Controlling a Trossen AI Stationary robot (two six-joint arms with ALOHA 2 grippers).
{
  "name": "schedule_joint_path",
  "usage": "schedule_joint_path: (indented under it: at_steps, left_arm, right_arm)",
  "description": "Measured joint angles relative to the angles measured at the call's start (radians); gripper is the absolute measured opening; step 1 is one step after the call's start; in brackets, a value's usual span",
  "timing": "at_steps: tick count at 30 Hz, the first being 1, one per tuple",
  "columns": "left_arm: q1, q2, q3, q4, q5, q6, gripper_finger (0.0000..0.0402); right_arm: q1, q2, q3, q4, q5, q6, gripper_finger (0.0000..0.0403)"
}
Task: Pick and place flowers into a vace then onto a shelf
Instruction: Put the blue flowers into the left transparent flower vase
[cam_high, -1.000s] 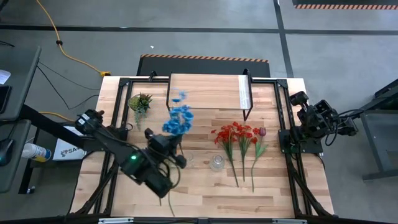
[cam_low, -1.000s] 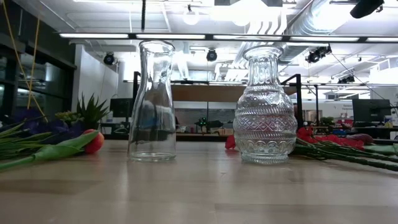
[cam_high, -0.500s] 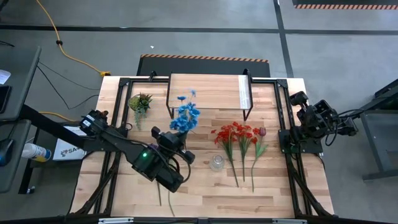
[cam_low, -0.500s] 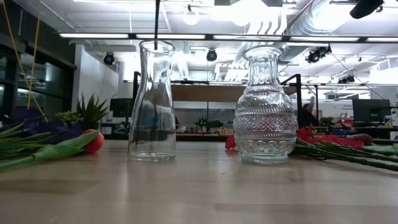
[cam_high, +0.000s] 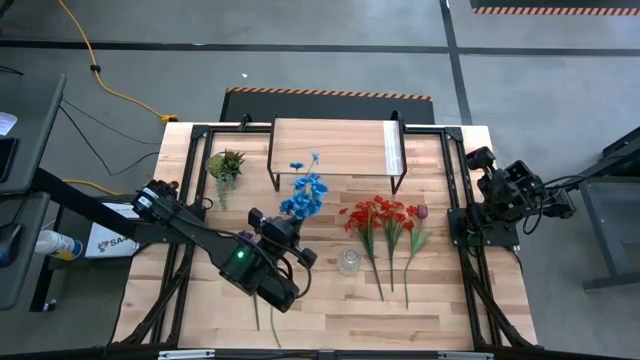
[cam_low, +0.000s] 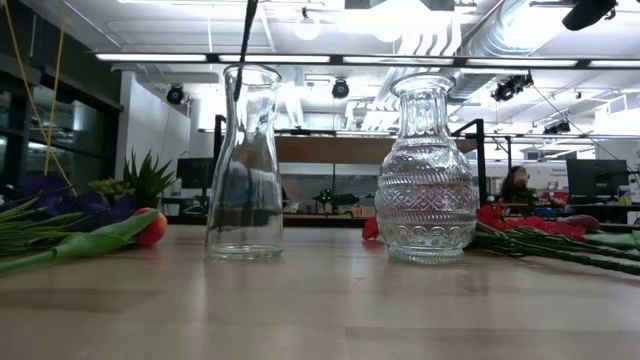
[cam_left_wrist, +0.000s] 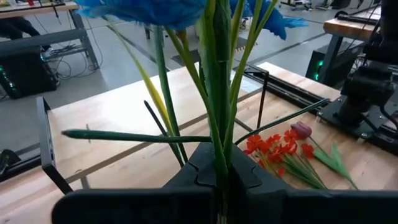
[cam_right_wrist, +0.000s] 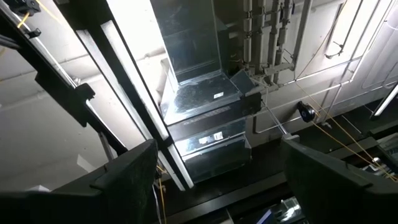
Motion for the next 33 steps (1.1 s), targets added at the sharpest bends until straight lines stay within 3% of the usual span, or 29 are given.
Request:
schedule_joint_path:
  at_steps: [5, 13, 23, 33]
  left_arm:
    - [0.0, 0.0, 0.0, 0.001, 0.021, 0.0, 0.0052]
    - [0.0, 0.0, 0.0, 0.007, 0.026, 0.019, 0.0039]
    - [0.0, 0.0, 0.0, 0.007, 0.084, 0.023, 0.0139]
    - [0.0, 0.0, 0.0, 0.008, 0.132, 0.019, 0.0179]
  right_arm:
    - [0.0, 0.0, 0.0, 0.0, 0.0, 0.0, 0.0328]
    - [0.0, 0.0, 0.0, 0.0, 0.0, 0.0, 0.0328]
    - [0.0, 0.0, 0.0, 0.0, -0.001, 0.0, 0.0328]
    - [0.0, 0.0, 0.0, 0.0, -0.001, 0.0, 0.0328]
